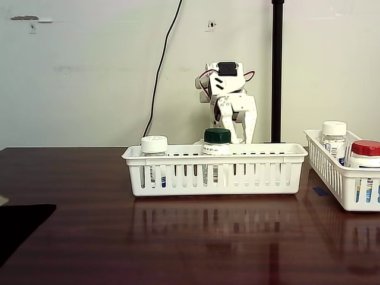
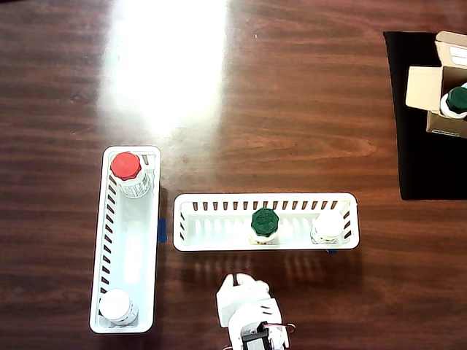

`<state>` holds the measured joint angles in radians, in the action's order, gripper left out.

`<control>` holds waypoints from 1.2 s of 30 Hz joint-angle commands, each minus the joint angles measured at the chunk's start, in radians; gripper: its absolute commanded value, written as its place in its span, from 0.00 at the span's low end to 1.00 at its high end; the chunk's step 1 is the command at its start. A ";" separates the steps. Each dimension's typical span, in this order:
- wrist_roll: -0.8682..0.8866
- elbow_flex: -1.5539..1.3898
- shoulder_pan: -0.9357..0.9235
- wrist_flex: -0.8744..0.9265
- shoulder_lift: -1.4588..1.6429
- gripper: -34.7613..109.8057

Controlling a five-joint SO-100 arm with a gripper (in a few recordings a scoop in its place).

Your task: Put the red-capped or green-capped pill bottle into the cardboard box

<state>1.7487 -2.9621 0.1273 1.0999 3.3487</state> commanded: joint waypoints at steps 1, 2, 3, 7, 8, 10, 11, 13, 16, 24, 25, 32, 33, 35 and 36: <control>-0.034 0.002 0.063 0.044 0.087 0.24; -0.104 0.002 0.071 0.044 0.087 0.24; -0.187 0.002 0.072 0.044 0.086 0.24; -0.488 0.002 0.072 0.044 0.086 0.25; -0.554 0.002 0.072 0.044 0.086 0.25; -0.664 0.002 0.072 0.044 0.086 0.25; -0.710 0.002 0.072 0.044 0.086 0.25; -0.782 0.002 0.072 0.044 0.086 0.25; -0.862 0.002 0.072 0.044 0.086 0.25; -0.971 0.002 0.072 0.044 0.086 0.25; -0.977 0.002 0.072 0.044 0.086 0.25; -0.992 0.002 0.072 0.044 0.086 0.25; -0.992 0.002 0.072 0.044 0.086 0.25; -0.992 0.002 0.072 0.044 0.086 0.25; -0.992 0.002 0.072 0.044 0.086 0.25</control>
<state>0.7547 -2.9621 0.1457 1.1336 3.3487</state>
